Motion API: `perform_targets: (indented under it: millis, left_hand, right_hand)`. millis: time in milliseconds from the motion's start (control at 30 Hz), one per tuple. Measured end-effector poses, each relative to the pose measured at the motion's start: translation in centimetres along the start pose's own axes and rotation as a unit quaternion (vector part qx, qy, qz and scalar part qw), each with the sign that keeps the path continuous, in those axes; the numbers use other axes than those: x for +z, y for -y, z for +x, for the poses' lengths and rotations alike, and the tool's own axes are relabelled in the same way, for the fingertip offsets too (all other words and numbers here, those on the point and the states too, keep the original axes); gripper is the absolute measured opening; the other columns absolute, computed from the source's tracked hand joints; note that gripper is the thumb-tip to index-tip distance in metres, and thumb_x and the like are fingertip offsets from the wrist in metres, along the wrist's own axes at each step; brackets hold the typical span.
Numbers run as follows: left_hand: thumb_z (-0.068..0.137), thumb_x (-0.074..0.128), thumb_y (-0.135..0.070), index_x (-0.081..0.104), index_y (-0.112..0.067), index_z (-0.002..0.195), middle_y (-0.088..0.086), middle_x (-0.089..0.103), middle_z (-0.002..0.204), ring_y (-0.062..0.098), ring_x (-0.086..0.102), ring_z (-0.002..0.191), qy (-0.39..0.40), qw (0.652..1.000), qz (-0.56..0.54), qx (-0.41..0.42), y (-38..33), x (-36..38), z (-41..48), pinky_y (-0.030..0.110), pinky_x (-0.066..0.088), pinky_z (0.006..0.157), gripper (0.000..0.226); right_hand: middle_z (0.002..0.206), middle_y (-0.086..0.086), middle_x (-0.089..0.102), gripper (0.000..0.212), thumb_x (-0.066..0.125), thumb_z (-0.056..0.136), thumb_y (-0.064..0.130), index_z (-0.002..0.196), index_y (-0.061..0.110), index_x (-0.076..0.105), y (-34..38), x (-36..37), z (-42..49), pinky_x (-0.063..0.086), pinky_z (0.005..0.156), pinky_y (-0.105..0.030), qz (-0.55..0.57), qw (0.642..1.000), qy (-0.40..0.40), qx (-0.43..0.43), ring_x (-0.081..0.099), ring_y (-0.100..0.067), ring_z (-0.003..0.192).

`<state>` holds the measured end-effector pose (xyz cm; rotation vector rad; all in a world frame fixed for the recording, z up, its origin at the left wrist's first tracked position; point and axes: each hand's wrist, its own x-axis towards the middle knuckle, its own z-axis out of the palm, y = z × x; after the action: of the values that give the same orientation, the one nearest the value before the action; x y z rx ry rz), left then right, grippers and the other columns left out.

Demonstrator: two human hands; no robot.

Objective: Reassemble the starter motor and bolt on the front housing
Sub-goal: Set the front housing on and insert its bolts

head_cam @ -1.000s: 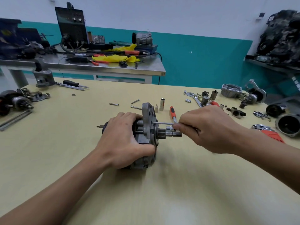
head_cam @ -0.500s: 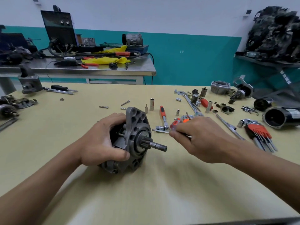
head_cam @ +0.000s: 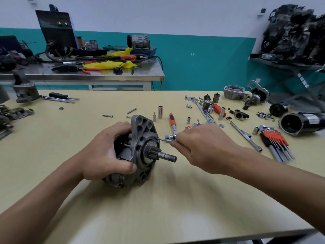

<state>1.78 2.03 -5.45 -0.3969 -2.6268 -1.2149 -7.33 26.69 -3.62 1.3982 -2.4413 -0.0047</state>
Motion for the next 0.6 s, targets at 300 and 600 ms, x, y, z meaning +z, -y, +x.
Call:
perform_targets:
  millis: [300, 600]
  left_hand:
    - [0.047, 0.071, -0.041, 0.058, -0.041, 0.111, 0.008, 0.059, 0.108, 0.024, 0.06, 0.102, 0.008, 0.999, 0.022, -0.026, -0.2, 0.0, 0.2, 0.048, 0.05, 0.088, 0.066]
    - [0.049, 0.07, -0.042, 0.057, -0.037, 0.11, 0.006, 0.059, 0.104, 0.024, 0.058, 0.102, -0.009, 0.999, 0.027, -0.018, -0.2, 0.3, 0.2, 0.048, 0.051, 0.087, 0.062]
  right_hand:
    - [0.054, -0.004, 0.047, 0.027, 0.066, 0.093, 0.021, 0.07, 0.01, 0.057, -0.1, -0.2, -0.3, 0.03, 0.039, -0.027, -0.077, 0.991, -0.083, -0.072, 0.037, -0.022, 0.047]
    - [0.05, 0.0, 0.038, 0.056, 0.042, 0.102, 0.041, 0.052, 0.017, 0.034, 1.0, 0.3, 1.0, 0.026, 0.049, -0.033, 0.169, 0.975, -0.041, 0.139, 0.037, -0.021, 0.05]
